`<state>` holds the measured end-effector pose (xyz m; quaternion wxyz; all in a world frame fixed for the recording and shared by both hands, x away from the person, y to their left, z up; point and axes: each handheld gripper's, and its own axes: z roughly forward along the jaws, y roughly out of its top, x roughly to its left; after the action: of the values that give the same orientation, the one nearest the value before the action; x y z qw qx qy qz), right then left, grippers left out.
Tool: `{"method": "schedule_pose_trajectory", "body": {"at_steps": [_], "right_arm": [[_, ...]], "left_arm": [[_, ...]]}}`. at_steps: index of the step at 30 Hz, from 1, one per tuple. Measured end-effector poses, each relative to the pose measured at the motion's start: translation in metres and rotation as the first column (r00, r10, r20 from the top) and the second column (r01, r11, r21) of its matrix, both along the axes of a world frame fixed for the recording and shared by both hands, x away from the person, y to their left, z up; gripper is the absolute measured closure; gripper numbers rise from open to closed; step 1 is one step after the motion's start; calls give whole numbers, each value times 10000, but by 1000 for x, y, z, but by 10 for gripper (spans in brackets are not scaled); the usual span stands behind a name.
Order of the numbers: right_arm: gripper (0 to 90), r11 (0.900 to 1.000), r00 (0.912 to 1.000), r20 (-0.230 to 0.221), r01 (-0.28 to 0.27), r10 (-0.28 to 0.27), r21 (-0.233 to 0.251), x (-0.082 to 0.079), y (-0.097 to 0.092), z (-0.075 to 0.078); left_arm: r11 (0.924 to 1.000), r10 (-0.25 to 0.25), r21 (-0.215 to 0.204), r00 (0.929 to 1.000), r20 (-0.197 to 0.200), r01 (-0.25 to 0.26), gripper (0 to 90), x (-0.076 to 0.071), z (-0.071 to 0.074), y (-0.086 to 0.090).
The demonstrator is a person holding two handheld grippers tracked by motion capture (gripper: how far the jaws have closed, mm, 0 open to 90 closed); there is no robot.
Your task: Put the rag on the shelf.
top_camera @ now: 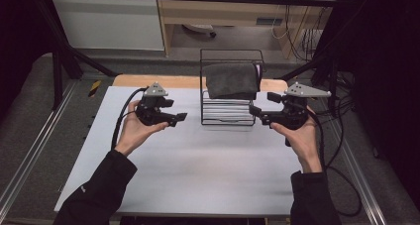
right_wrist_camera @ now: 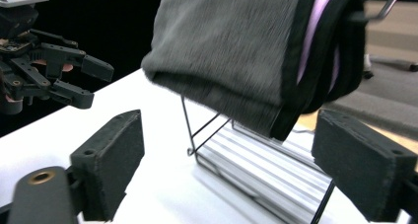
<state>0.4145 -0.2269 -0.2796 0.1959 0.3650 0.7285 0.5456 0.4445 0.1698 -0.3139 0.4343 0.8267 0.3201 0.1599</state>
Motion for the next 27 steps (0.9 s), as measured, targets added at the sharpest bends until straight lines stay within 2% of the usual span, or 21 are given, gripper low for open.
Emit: {"method": "schedule_pose_trajectory", "body": {"at_steps": [4, 8, 11, 17, 22, 27], "right_arm": [[77, 9998, 9996, -220, -160, 157, -131, -5, 2, -17], [31, 9991, 9981, -598, -165, 141, -397, -9, 5, -36], [10, 9985, 9967, -798, -158, 116, -522, -12, 7, -52], [8, 9973, 9921, -1232, -336, 254, -654, -18, 9, -86], [8, 9970, 9834, -1793, -399, 274, -665, -22, 6, -114], [9, 9958, 9781, -2035, -584, 429, -708, -28, -5, -136]], "left_arm": [[9996, 297, -9, 9996, 1, -297, 133, -11, -22, 16], [9955, 750, 558, 9969, 229, -762, 76, -25, -44, 27], [9961, 809, 343, 9967, -44, -807, 71, -33, -61, 36], [9951, 988, -23, 9946, -324, -989, 70, -45, -90, 54], [9953, 966, -3, 9947, -346, -967, 72, -54, -105, 69], [9952, 973, 83, 9938, -540, -970, 73, -63, -117, 85]]}}
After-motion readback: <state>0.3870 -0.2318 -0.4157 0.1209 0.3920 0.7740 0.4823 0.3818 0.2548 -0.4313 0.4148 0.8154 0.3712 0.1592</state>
